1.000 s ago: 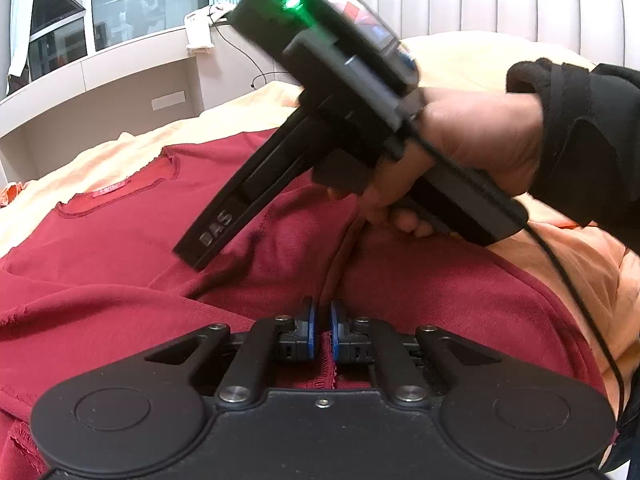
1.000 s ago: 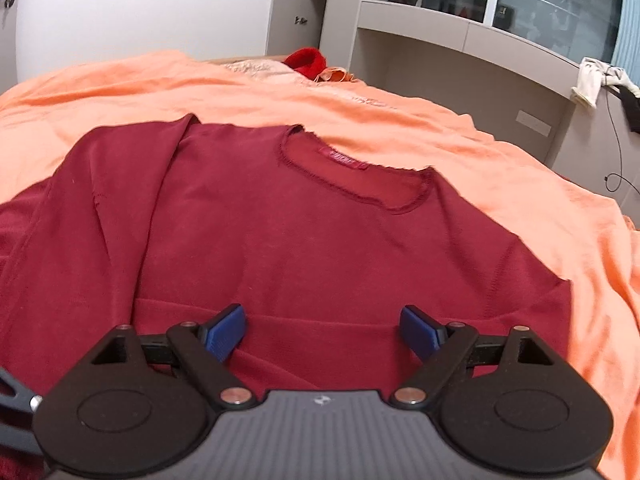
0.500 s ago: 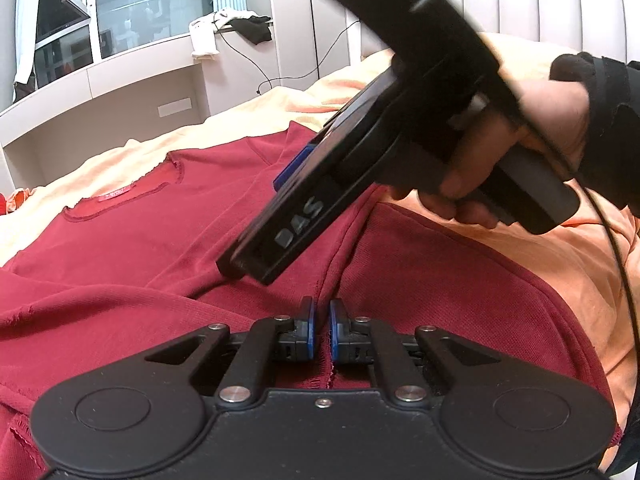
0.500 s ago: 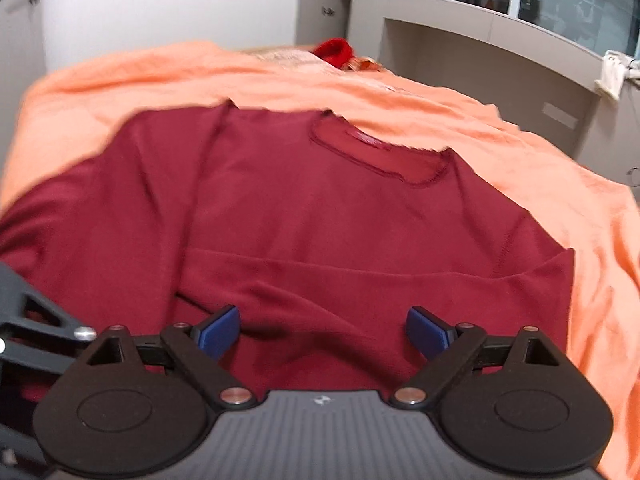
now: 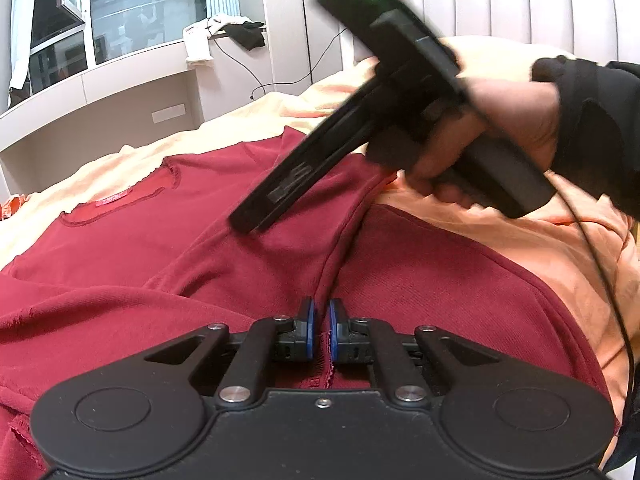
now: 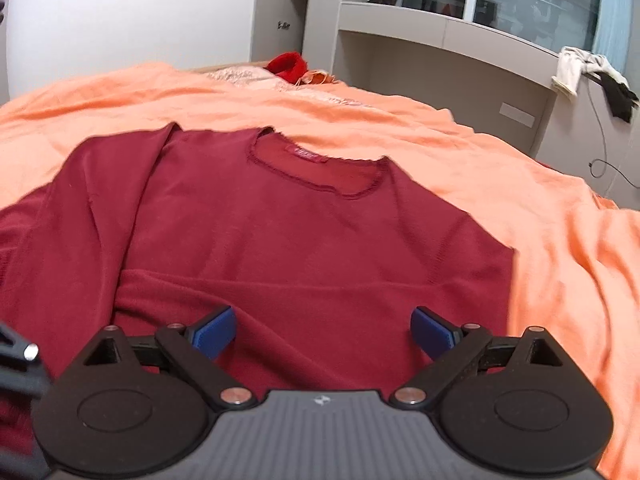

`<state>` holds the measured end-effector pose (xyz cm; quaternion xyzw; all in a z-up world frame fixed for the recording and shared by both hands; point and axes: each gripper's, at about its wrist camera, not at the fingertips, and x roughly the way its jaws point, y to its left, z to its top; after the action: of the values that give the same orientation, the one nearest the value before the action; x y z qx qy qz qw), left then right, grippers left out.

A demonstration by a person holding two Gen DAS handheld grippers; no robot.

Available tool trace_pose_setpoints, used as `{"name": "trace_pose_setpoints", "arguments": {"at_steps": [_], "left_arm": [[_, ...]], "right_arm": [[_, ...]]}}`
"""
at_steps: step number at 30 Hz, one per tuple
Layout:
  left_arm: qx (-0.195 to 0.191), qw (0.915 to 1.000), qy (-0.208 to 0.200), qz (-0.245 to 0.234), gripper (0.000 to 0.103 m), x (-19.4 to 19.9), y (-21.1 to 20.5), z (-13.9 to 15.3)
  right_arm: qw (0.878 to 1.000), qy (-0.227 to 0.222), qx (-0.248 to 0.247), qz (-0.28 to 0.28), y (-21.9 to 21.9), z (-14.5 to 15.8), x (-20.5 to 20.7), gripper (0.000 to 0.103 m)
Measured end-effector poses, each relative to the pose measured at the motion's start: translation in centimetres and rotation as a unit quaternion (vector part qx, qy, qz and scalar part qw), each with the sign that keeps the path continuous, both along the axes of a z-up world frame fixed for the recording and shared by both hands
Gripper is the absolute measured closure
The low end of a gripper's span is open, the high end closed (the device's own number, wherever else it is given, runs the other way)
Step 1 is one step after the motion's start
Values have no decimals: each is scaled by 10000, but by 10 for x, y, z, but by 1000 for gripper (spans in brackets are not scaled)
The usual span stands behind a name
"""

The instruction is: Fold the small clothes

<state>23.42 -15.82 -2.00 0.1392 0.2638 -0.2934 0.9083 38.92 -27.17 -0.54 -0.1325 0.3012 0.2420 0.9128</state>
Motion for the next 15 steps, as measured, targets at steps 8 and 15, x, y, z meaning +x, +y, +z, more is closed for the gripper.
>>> {"name": "trace_pose_setpoints", "arguments": {"at_steps": [8, 15], "left_arm": [[-336, 9994, -33, -42, 90, -10, 19, 2], [-677, 9975, -213, 75, 63, -37, 38, 4]], "right_arm": [[9990, -271, 129, -342, -49, 17, -68, 1], [9944, -565, 478, -751, -78, 20, -140, 0]]}}
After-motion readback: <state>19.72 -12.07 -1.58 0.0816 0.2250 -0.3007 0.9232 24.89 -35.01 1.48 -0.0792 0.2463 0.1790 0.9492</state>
